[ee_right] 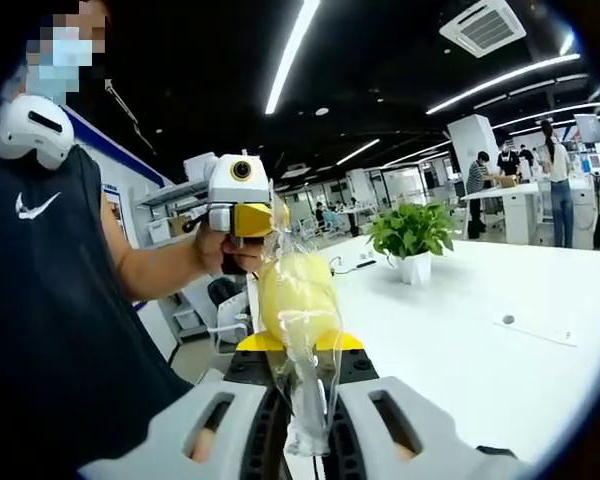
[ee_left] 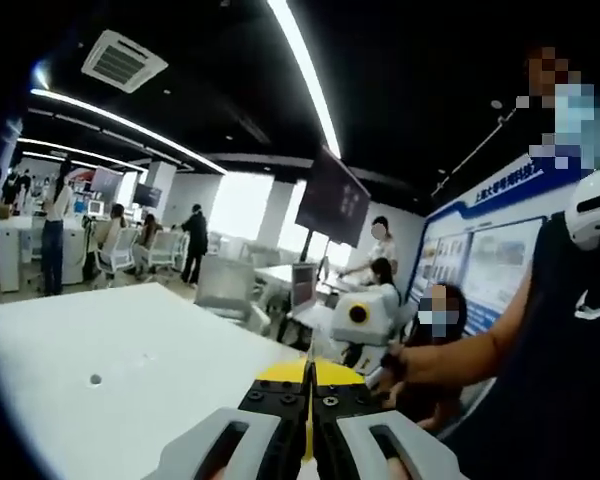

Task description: Compare the silicone blocks by pressing each to a similar depth, holding the contact briefly, and releasing to observe deformation and rebound differences across the visible hardness samples.

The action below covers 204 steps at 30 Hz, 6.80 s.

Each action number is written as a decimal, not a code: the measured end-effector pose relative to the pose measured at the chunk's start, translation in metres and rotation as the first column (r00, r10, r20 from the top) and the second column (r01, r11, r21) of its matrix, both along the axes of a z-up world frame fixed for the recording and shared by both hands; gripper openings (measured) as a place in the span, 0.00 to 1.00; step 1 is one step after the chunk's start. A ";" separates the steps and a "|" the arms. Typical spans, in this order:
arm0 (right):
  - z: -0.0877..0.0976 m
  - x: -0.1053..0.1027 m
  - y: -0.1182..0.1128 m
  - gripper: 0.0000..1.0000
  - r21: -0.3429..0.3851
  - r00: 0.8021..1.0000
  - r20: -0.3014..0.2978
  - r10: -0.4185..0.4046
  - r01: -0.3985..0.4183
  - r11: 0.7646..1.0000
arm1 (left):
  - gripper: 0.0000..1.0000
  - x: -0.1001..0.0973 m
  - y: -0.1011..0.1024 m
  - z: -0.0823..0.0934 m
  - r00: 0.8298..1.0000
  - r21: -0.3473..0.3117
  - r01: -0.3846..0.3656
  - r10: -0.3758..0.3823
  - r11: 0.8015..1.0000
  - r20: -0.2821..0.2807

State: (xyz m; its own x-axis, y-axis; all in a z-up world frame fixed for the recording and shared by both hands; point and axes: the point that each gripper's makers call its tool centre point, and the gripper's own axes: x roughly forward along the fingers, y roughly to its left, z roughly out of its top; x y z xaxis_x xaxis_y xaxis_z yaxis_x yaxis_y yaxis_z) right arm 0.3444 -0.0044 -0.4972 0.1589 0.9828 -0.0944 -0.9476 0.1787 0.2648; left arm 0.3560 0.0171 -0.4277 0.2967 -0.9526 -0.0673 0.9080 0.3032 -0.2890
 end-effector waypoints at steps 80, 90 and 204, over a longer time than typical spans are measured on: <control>-0.074 0.022 -0.095 0.96 -0.009 0.868 0.001 -0.497 0.497 0.868 | 0.00 0.024 -0.041 -0.090 0.950 -0.071 -0.105 0.079 0.992 -0.303; -0.088 0.013 -0.112 0.96 -0.054 0.851 -0.026 -0.525 0.523 0.850 | 0.00 0.029 -0.058 -0.143 0.905 -0.062 -0.099 0.063 0.993 -0.422; -0.127 0.012 -0.134 0.96 -0.191 0.812 -0.013 -0.583 0.570 0.799 | 1.00 0.042 0.149 -0.200 0.859 0.281 -0.485 0.512 0.828 -0.025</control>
